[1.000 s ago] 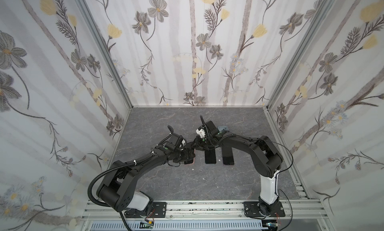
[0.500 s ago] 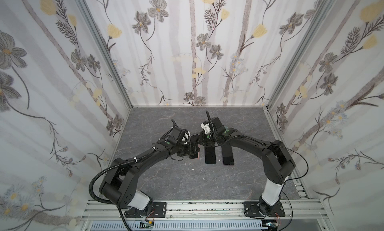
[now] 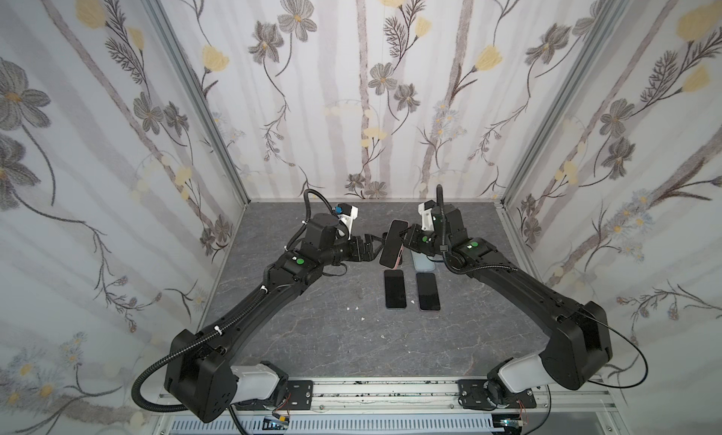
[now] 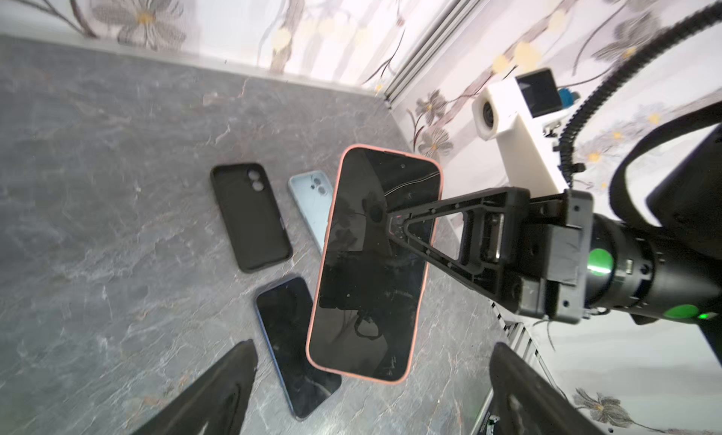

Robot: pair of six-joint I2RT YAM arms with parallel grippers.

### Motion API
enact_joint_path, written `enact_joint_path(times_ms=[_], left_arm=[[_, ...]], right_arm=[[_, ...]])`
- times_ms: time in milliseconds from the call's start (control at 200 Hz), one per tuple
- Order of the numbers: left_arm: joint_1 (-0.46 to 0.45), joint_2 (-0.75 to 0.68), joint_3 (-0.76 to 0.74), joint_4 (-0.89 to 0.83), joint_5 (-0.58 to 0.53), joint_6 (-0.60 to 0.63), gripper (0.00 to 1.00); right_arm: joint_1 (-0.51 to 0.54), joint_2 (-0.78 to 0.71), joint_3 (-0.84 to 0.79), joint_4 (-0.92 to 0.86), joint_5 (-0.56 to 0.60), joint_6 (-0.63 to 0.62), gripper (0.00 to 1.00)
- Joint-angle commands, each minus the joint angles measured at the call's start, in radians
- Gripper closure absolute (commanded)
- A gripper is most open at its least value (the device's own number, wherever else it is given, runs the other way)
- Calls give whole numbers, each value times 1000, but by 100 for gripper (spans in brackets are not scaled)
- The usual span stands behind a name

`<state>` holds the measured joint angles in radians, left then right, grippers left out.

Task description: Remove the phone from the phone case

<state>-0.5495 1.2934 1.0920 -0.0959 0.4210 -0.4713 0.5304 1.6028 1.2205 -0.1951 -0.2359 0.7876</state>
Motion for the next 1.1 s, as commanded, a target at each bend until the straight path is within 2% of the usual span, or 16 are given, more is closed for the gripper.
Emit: enact_joint_path(times_ms=[0, 145, 235, 355, 400, 455, 510, 585, 690, 794, 939, 999, 1094], left_arm=[[5, -25, -4, 99, 6, 9, 5], [5, -31, -19, 164, 64, -12, 5], [8, -68, -41, 223, 95, -30, 5], [31, -81, -86, 360, 193, -89, 6], [44, -85, -107, 427, 238, -129, 6], [52, -82, -119, 478, 278, -157, 7], [52, -79, -115, 492, 303, -158, 6], [52, -80, -115, 512, 329, -159, 7], [51, -93, -122, 536, 347, -161, 7], [50, -103, -131, 585, 376, -179, 15], [44, -105, -144, 647, 389, -206, 18], [39, -103, -148, 676, 396, -222, 21], [26, -101, -149, 697, 404, -233, 31]], right_arm=[[-24, -70, -7, 116, 10, -37, 100], [-49, -141, -35, 236, -61, -71, 100], [-47, -162, -27, 291, -99, -160, 100], [-49, -207, -16, 310, -113, -194, 100], [-55, -211, 2, 300, -157, -191, 100], [-61, -217, -7, 364, -296, -202, 100], [-62, -219, -30, 466, -400, -161, 100], [-61, -208, -46, 564, -471, -84, 100], [-61, -191, -79, 743, -523, 46, 100], [-57, -160, -112, 941, -566, 193, 100], [-41, -133, -163, 1147, -557, 333, 100], [-29, -129, -167, 1148, -544, 332, 100], [-20, -138, -195, 1142, -496, 321, 100]])
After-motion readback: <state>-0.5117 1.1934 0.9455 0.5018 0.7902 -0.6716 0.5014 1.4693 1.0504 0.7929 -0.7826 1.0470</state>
